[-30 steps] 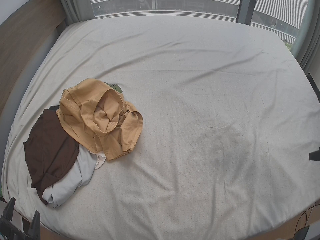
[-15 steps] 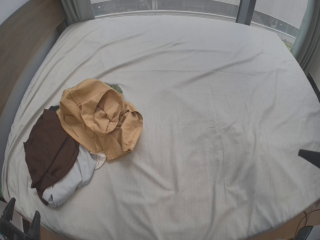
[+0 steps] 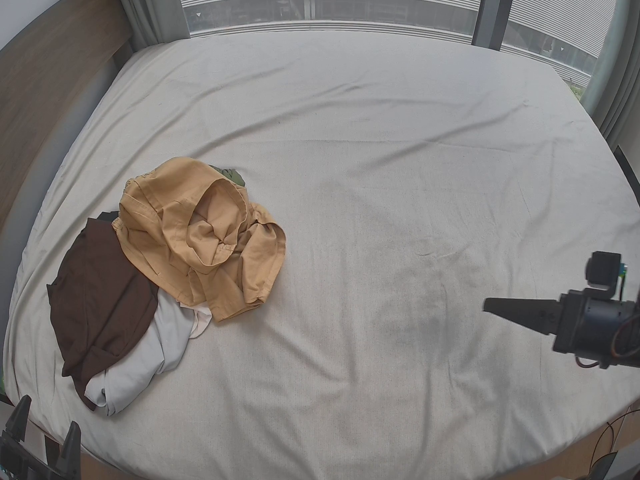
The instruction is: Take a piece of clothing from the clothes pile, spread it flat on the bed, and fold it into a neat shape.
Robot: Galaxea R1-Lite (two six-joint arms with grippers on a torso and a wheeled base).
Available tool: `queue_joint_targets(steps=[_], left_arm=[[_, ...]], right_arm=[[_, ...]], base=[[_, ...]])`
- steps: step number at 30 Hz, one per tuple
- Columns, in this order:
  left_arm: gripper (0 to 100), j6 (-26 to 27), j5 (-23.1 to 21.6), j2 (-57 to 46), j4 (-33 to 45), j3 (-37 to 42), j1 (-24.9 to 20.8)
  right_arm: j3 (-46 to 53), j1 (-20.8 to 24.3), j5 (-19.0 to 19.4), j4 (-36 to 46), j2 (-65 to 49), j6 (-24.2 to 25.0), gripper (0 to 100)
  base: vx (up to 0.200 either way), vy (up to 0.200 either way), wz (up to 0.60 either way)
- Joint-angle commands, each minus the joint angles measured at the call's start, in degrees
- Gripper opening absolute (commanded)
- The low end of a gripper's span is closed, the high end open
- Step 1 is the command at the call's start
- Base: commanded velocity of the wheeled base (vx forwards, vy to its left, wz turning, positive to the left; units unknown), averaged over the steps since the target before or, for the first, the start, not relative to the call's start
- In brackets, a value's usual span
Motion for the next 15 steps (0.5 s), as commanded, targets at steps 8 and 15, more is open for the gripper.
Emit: queue_joint_targets(steps=[8, 15], left_arm=[[100, -0.04, 0.00, -0.93, -0.03, 1.01, 0.02], [100, -0.04, 0.00, -0.93, -0.03, 1.01, 0.02]], right_arm=[[-10.42, 3.80, 3.72, -8.12, 22.87, 2.51, 100], [-16.83, 4.77, 3.81, -8.91, 29.64, 2.78, 100]], base=[[0.000, 0.000, 0.00], [0.000, 0.000, 0.00]])
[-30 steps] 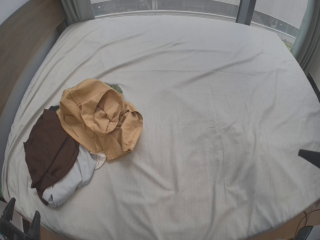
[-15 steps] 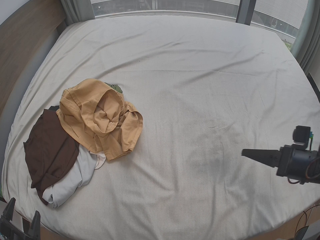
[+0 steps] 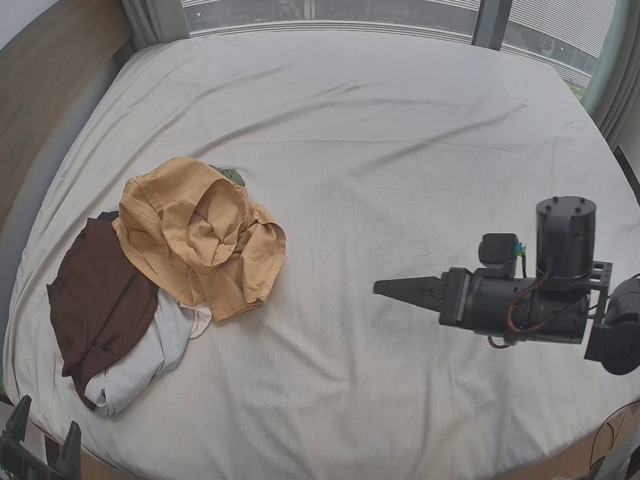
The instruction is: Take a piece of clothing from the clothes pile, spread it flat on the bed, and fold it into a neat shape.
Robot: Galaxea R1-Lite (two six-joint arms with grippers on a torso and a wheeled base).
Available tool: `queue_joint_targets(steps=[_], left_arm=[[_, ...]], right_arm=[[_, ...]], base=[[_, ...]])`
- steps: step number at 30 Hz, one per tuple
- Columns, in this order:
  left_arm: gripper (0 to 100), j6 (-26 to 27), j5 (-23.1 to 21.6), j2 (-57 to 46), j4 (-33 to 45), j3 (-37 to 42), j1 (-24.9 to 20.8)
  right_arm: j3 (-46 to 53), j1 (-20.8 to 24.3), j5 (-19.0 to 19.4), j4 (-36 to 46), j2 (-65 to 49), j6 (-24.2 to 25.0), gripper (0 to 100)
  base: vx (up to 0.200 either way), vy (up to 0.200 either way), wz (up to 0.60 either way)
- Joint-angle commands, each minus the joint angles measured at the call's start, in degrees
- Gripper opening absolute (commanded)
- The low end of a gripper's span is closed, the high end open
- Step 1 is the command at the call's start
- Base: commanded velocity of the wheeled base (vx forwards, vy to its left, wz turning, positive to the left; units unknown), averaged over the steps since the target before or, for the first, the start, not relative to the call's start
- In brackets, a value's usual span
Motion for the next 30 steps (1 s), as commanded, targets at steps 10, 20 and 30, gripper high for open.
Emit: queue_joint_targets(steps=[10, 20, 30], left_arm=[[100, -0.04, 0.00, -0.93, -0.03, 1.01, 0.02], [100, 0.05, 0.00, -0.93, -0.03, 1.01, 0.02], [100, -0.04, 0.00, -0.93, -0.03, 1.01, 0.02]], right_arm=[[-14.99, 2.68, 0.12, -0.09, 17.92, 0.40, 100], [-24.92, 4.88, 0.12, 0.26, 28.29, 0.40, 100], [-33.89, 6.73, 0.03, 0.35, 37.17, 0.22, 100]], base=[[0.000, 0.000, 0.00], [0.000, 0.000, 0.00], [0.000, 0.000, 0.00]])
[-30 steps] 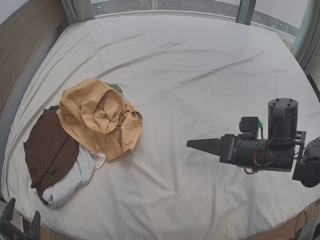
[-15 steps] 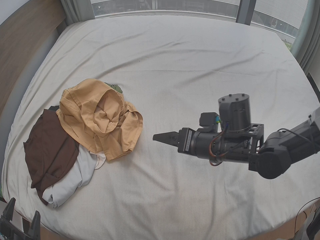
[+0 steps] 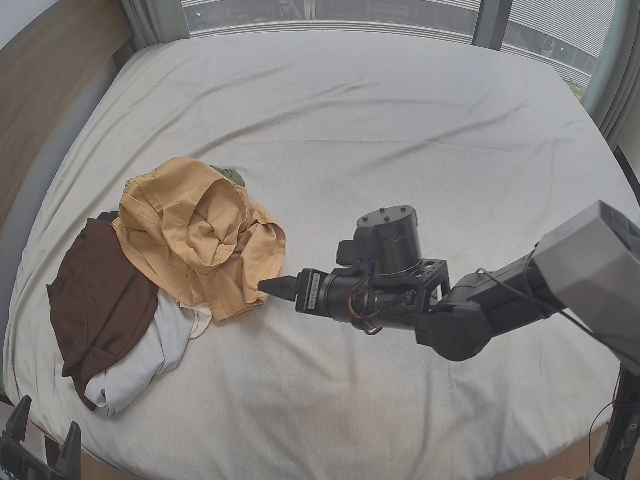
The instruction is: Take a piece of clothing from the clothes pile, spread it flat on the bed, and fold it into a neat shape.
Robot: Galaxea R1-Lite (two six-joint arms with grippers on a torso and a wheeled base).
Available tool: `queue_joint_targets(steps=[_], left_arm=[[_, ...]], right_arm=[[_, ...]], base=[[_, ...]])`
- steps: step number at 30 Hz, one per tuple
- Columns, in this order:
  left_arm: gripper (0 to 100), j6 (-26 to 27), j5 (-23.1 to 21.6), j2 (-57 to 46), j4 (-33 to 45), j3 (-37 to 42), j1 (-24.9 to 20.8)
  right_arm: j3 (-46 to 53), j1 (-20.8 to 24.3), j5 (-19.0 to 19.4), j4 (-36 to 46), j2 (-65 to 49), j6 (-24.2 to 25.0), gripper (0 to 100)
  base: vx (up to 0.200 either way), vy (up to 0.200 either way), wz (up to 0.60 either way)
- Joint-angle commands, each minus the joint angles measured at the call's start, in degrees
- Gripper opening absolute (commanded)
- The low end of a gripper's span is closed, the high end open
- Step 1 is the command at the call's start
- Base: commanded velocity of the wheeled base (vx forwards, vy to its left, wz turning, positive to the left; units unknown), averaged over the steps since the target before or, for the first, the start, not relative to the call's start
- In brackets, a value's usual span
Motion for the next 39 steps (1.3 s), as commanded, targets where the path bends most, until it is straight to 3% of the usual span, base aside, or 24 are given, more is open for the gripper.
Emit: queue_joint_targets(steps=[1, 27, 34, 35, 39], left_arm=[[100, -0.04, 0.00, -0.93, -0.02, 1.01, 0.02], [100, -0.04, 0.00, -0.93, -0.02, 1.01, 0.02], [100, -0.04, 0.00, -0.93, -0.02, 1.01, 0.02], [100, -0.04, 0.00, -0.93, -0.02, 1.01, 0.02], [100, -0.04, 0.00, -0.93, -0.02, 1.01, 0.02]], right_arm=[[-4.85, 1.23, -0.03, 0.05, 6.40, -0.12, 100], [-32.89, 1.23, -1.35, 14.38, 23.19, -4.69, 100], [-40.69, 0.88, -3.72, 17.02, 27.59, -4.78, 100], [-40.69, 0.97, -4.07, 17.10, 28.03, -4.78, 0], [-40.69, 1.23, -4.25, 17.10, 28.46, -4.78, 0]], base=[[0.000, 0.000, 0.00], [0.000, 0.000, 0.00], [0.000, 0.000, 0.00], [0.000, 0.000, 0.00], [0.000, 0.000, 0.00]])
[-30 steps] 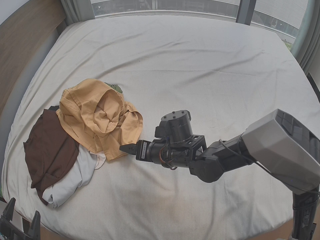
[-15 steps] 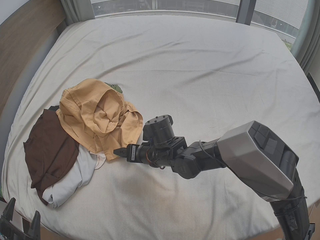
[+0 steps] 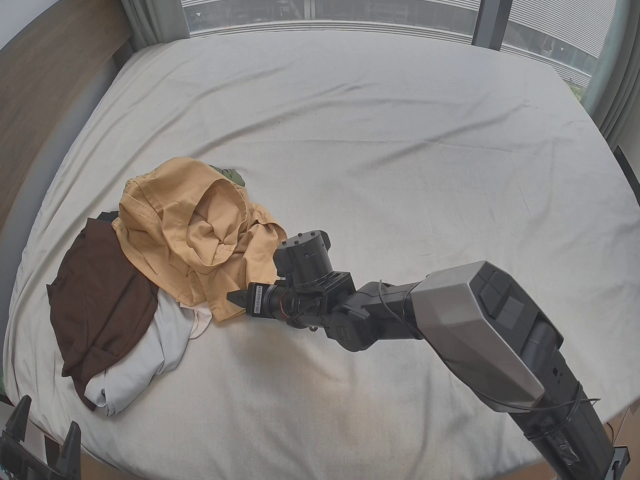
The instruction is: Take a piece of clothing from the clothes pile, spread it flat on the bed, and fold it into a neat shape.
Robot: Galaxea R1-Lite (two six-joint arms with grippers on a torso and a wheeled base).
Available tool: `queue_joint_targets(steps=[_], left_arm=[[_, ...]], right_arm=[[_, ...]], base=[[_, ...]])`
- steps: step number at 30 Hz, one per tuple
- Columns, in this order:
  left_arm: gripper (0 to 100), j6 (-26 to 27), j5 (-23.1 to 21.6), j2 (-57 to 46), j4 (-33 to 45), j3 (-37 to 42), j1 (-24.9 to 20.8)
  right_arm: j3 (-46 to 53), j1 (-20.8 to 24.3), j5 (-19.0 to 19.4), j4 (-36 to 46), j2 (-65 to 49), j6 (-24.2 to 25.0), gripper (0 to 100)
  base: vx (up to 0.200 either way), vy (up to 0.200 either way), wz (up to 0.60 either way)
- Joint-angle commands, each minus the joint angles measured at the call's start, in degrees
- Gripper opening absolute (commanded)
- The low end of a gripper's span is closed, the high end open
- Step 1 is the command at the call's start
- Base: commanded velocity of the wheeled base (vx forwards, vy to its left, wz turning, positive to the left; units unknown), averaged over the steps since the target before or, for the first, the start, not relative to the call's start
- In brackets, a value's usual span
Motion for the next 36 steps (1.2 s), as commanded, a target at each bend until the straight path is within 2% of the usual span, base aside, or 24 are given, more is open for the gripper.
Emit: queue_joint_targets(steps=[1, 5, 10, 22, 29, 32, 36], left_arm=[[100, -0.01, -0.02, -0.93, -0.02, 1.01, 0.02], [100, -0.01, -0.02, -0.93, -0.02, 1.01, 0.02], [100, -0.01, -0.02, -0.93, -0.02, 1.01, 0.02], [100, -0.01, -0.02, -0.93, -0.02, 1.01, 0.02], [100, -0.10, -0.02, -0.93, -0.02, 1.01, 0.02], [100, -0.01, -0.02, -0.93, -0.02, 1.01, 0.02], [100, -0.01, -0.02, -0.93, -0.02, 1.01, 0.02]], right_arm=[[-0.76, 0.35, -0.03, 0.03, 1.79, 0.02, 0], [-0.76, 0.52, -0.29, -0.06, 1.79, 0.29, 0], [0.19, -0.01, -2.67, -0.41, -1.20, 0.11, 0], [27.79, -2.55, -4.60, -0.77, -21.41, -3.32, 0], [40.71, -3.78, -4.78, -4.90, -27.74, -5.25, 0], [46.07, -5.37, -6.45, -6.22, -30.29, -5.78, 0], [51.52, -6.33, -6.62, -6.83, -33.63, -6.57, 0]], base=[[0.000, 0.000, 0.00], [0.000, 0.000, 0.00], [0.000, 0.000, 0.00], [0.000, 0.000, 0.00], [0.000, 0.000, 0.00], [0.000, 0.000, 0.00], [0.000, 0.000, 0.00]])
